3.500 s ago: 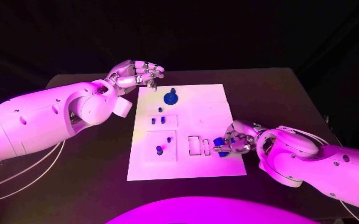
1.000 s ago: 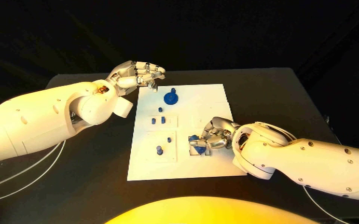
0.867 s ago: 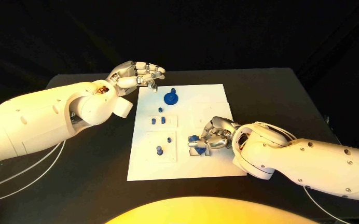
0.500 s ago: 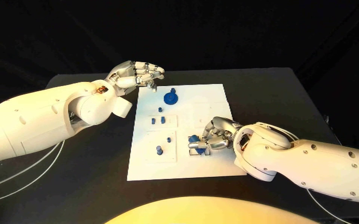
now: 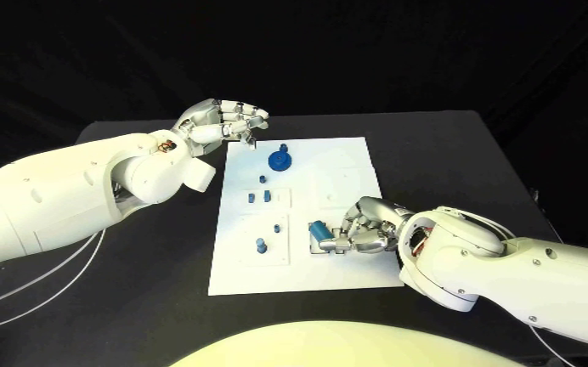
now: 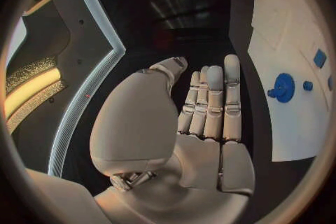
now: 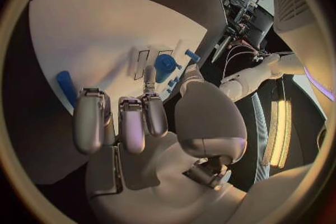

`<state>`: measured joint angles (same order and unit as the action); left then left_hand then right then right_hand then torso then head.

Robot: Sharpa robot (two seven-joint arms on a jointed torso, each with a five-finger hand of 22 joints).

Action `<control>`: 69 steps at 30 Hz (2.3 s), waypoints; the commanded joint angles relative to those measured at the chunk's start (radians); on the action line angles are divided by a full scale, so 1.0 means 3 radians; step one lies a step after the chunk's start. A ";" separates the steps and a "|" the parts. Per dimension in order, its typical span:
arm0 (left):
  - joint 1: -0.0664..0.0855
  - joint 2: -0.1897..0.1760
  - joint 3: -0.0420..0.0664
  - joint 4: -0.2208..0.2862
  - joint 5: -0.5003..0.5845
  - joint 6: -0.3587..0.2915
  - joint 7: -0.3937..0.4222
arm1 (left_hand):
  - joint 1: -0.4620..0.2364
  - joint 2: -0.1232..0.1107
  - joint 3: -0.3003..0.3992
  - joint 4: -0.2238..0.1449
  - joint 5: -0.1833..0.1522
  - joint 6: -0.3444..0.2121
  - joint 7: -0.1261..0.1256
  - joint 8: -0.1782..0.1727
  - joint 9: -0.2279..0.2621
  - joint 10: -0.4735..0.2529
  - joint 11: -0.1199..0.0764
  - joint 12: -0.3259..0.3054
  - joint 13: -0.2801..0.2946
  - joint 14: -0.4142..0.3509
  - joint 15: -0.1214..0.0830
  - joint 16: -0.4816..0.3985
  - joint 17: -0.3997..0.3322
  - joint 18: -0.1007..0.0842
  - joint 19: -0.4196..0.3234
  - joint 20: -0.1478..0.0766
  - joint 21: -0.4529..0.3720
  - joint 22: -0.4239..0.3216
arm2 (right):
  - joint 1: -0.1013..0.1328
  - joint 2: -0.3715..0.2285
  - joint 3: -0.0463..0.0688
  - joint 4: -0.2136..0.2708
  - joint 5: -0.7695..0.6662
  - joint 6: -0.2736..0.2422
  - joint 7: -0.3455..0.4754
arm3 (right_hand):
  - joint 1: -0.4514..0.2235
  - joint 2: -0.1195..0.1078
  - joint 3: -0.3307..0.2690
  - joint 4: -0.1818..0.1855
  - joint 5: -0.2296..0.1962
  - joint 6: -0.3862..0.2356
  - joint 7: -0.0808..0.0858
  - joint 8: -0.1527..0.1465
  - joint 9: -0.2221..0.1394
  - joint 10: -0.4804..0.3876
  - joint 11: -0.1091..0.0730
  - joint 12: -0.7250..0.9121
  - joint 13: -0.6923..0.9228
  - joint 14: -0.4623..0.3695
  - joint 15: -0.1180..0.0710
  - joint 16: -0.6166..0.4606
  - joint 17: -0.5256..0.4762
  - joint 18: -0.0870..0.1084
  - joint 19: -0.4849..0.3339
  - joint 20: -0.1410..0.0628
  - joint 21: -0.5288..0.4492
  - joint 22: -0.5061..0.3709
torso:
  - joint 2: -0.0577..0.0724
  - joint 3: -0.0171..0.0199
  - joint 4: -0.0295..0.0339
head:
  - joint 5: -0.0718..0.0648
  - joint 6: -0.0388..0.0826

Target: Assemble the parts on the task board

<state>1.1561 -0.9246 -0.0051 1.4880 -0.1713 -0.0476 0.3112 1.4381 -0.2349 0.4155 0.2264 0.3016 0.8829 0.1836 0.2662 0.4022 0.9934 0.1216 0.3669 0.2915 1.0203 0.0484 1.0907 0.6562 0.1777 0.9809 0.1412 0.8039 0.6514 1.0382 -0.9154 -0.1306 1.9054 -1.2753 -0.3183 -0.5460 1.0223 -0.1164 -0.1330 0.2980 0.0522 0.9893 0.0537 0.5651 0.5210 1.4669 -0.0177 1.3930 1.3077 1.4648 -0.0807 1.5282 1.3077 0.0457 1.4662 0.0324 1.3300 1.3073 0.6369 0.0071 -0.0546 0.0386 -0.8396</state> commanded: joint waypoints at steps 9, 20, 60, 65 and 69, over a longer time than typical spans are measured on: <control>0.0001 0.0012 0.0001 0.0005 0.0020 0.0064 0.0001 | -0.0009 0.0036 -0.0005 0.0022 0.0006 -0.0028 0.0000 0.0019 -0.0005 -0.0021 -0.0006 0.0016 0.0005 -0.0011 0.0010 0.0001 0.0004 0.0020 0.0007 0.0014 -0.0022 -0.0005 | -0.0013 0.0108 0.0000 -0.0036 0.0058 0.0081 0.0115 | 0.0097 0.0193 0.0061 -0.0014 0.0101 -0.0041 0.0001 0.0025 -0.0006 0.0001 0.0001 -0.0005 0.0380 0.0291 0.0003 -0.0003 0.0577 -0.0015 0.0184 -0.0014 -0.0004 0.0695 | 0.0005 0.0000 0.0009 | -0.0016 0.0011; 0.0000 0.0012 0.0000 0.0002 0.0020 0.0065 -0.0013 | -0.0003 0.0047 -0.0001 0.0026 0.0009 -0.0029 0.0000 0.0021 -0.0006 -0.0022 -0.0007 0.0017 0.0006 -0.0010 0.0009 0.0002 0.0005 0.0021 0.0010 0.0013 -0.0025 -0.0007 | -0.0029 0.0141 -0.0001 -0.0073 -0.0003 0.0083 0.0147 | 0.0522 0.0344 0.0059 -0.0045 0.0541 -0.0069 0.0002 0.0009 -0.0040 0.0004 0.0001 -0.0014 0.0394 0.0292 0.0003 -0.0004 0.0581 -0.0016 0.0186 -0.0013 0.0000 0.0697 | 0.0004 -0.0002 0.0005 | 0.0005 -0.0001; 0.0000 0.0003 0.0000 0.0004 0.0020 0.0067 -0.0021 | 0.0004 0.0069 0.0005 0.0038 0.0012 -0.0028 0.0000 0.0026 -0.0006 -0.0024 -0.0007 0.0021 0.0007 -0.0009 0.0009 0.0003 0.0006 0.0021 0.0016 0.0013 -0.0030 -0.0011 | -0.0073 0.0188 -0.0002 -0.0232 0.0070 0.0199 -0.0011 | 0.0907 0.0261 0.0497 -0.0027 0.0531 -0.0005 -0.0017 -0.0052 -0.0146 0.0037 -0.0018 0.0017 0.0447 0.0294 -0.0014 -0.0003 0.0591 -0.0017 0.0189 -0.0030 0.0009 0.0699 | 0.0005 0.0002 0.0006 | 0.0005 0.0001; 0.0000 0.0000 -0.0001 0.0001 0.0020 0.0068 -0.0022 | 0.0004 0.0069 0.0005 0.0038 0.0012 -0.0028 0.0000 0.0026 -0.0006 -0.0024 -0.0007 0.0021 0.0007 -0.0009 0.0009 0.0003 0.0006 0.0021 0.0016 0.0013 -0.0030 -0.0011 | -0.0075 0.0096 -0.0002 -0.0151 0.0114 0.0146 0.0080 | 0.0886 0.0086 0.0489 -0.0024 0.0532 -0.0004 -0.0008 -0.0046 -0.0149 0.0027 -0.0010 -0.0002 0.0438 0.0292 -0.0008 -0.0008 0.0583 -0.0014 0.0184 -0.0026 -0.0011 0.0694 | 0.0005 0.0005 0.0001 | -0.0002 0.0005; 0.0000 -0.0001 -0.0001 -0.0001 0.0020 0.0069 -0.0021 | 0.0004 0.0069 0.0005 0.0038 0.0012 -0.0028 0.0000 0.0026 -0.0006 -0.0024 -0.0007 0.0021 0.0007 -0.0009 0.0009 0.0003 0.0006 0.0021 0.0016 0.0013 -0.0030 -0.0011 | -0.0075 -0.0035 -0.0001 -0.0038 0.0217 -0.0027 0.0292 | 0.0833 0.0008 0.0498 -0.0019 0.0503 -0.0022 0.0007 -0.0054 -0.0156 0.0010 0.0003 -0.0030 0.0420 0.0289 0.0002 -0.0017 0.0567 -0.0007 0.0173 -0.0018 -0.0057 0.0684 | 0.0003 0.0003 -0.0001 | -0.0009 0.0007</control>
<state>1.1560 -0.9254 -0.0057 1.4866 -0.1703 -0.0454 0.2988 1.4390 -0.2260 0.4154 0.2319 0.3016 0.8829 0.1836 0.2710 0.4016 0.9935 0.1215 0.3668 0.2926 1.0203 0.0484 1.0907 0.6565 0.1777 0.9809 0.1411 0.7999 0.6494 1.0166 -0.9177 -0.1309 1.8843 -1.2403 -0.2876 -0.5184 1.2727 -0.1045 0.0186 0.2894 0.2086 0.9859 0.0503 0.5494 0.4746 1.4697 -0.0248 1.3875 1.3079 1.4648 -0.0804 1.5282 1.3073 0.0456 1.4661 0.0252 1.3164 1.3075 0.6384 0.0082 -0.0539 0.0378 -0.8382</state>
